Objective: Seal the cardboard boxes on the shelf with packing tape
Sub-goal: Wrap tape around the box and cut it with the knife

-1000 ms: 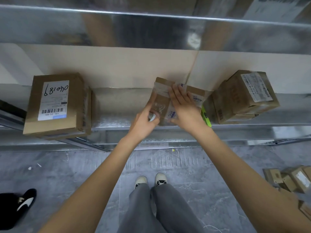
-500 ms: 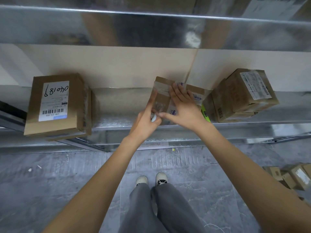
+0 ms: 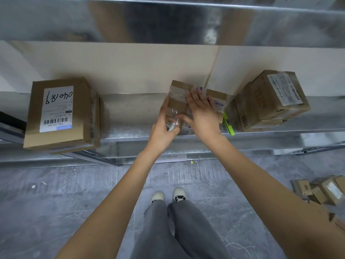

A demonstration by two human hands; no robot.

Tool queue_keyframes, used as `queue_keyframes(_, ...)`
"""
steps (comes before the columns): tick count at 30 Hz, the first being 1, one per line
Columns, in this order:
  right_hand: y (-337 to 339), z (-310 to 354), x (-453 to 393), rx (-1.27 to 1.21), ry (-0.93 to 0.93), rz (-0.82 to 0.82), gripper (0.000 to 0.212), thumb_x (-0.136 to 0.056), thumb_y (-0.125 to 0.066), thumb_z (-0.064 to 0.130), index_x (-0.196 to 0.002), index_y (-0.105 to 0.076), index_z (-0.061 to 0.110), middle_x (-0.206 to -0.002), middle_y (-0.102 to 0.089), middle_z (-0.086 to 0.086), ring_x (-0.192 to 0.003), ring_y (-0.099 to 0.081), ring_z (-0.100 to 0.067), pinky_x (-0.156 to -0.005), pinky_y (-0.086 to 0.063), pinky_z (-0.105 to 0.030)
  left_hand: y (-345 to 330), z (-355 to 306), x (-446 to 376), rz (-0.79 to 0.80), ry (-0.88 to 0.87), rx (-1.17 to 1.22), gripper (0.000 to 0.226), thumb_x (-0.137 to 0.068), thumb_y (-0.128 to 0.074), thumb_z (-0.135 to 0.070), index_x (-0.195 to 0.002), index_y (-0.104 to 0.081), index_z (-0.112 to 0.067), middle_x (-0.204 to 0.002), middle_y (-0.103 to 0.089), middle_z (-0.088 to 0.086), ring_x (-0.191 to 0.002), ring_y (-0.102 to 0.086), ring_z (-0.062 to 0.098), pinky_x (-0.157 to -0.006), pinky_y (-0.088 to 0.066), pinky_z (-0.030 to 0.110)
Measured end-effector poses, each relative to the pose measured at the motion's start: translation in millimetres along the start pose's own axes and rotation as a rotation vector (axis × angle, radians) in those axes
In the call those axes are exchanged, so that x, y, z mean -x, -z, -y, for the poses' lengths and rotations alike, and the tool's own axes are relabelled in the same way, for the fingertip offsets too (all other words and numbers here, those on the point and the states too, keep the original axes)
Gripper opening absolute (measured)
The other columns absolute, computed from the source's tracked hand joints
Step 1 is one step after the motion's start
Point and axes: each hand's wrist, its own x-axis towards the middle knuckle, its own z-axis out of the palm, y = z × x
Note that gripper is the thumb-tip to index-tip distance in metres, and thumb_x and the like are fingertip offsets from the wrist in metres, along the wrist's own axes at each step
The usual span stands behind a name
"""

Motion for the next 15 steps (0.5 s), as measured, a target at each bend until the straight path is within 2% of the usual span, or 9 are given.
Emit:
queue_keyframes(2, -1.1, 0.0, 0.3, 0.009, 0.005, -0.026, 0.078, -0.082, -0.041, 0.063, -0.129, -0.059, 0.003, -0.139, -0.054, -0.015, -0.129, -0.051, -0.031, -0.103, -0.040, -0.051, -0.2, -0.7, 0.6, -0.011, 0.003, -0.006, 0.090, -0.082, -0.061, -0.009, -0.151, -0.015, -0.045, -0.092, -0.060, -0.031, -0.088, -0.060, 0.004, -0.083, -0.052, 0.028)
queue_keyframes(4, -1.1, 0.1, 0.5, 0.018, 0.010, -0.046, 0.077, -0.081, -0.042, 0.062, -0.127, -0.061, 0.002, -0.136, -0.056, -0.015, -0.126, -0.054, -0.031, -0.101, -0.042, -0.052, -1.0, -0.5, 1.5, -0.025, 0.022, -0.001, 0.090, -0.082, -0.062, -0.011, -0.150, -0.016, -0.047, -0.093, -0.063, -0.016, -0.088, -0.061, 0.006, -0.081, -0.054, 0.035)
queue_keyframes(7, -1.0, -0.3, 0.2, 0.025, 0.016, -0.057, 0.075, -0.080, -0.045, 0.060, -0.124, -0.062, 0.002, -0.134, -0.058, -0.015, -0.124, -0.055, -0.031, -0.100, -0.043, -0.053, -3.0, -2.3, -0.3, -0.046, 0.034, 0.004, 0.089, -0.082, -0.064, -0.010, -0.150, -0.018, -0.045, -0.090, -0.065, 0.002, -0.088, -0.062, 0.007, -0.084, -0.052, 0.030)
queue_keyframes(9, -1.6, -1.3, -0.4, 0.027, 0.027, -0.057, 0.070, -0.079, -0.059, 0.054, -0.125, -0.061, 0.002, -0.134, -0.058, -0.015, -0.124, -0.056, -0.032, -0.100, -0.043, -0.053, -4.2, -2.2, 0.0, -0.045, 0.041, 0.023, 0.091, -0.081, -0.065, -0.008, -0.150, -0.019, -0.044, -0.083, -0.064, -0.003, -0.085, -0.062, 0.006, -0.088, -0.050, 0.025)
queue_keyframes(11, -3.9, -4.6, 0.1, 0.039, 0.051, -0.050, 0.076, -0.070, -0.079, 0.044, -0.130, -0.058, 0.001, -0.137, -0.055, -0.017, -0.125, -0.054, -0.034, -0.101, -0.042, -0.053, -8.4, 7.5, 13.3, 0.043, 0.062, 0.020, 0.095, -0.081, -0.066, -0.004, -0.150, -0.015, -0.045, -0.075, -0.063, -0.010, -0.082, -0.063, 0.008, -0.092, -0.048, 0.028)
queue_keyframes(13, -4.8, -8.3, 0.2, 0.039, 0.072, -0.050, 0.084, -0.064, -0.085, 0.039, -0.132, -0.055, 0.000, -0.138, -0.053, -0.018, -0.127, -0.053, -0.035, -0.101, -0.041, -0.053, -13.1, 25.1, 42.3, 0.142, 0.108, 0.002, 0.098, -0.083, -0.066, -0.005, -0.148, -0.010, -0.052, -0.076, -0.064, -0.007, -0.084, -0.065, 0.015, -0.093, -0.046, 0.029)
queue_keyframes(15, -3.5, -9.3, 1.3, 0.038, 0.081, -0.054, 0.085, -0.065, -0.084, 0.039, -0.134, -0.053, 0.001, -0.141, -0.051, -0.018, -0.129, -0.051, -0.034, -0.102, -0.040, -0.052, -15.0, 38.8, 68.4, 0.073, 0.181, 0.064, 0.096, -0.085, -0.064, -0.003, -0.149, -0.009, -0.050, -0.077, -0.062, -0.005, -0.086, -0.064, 0.015, -0.089, -0.043, 0.017)
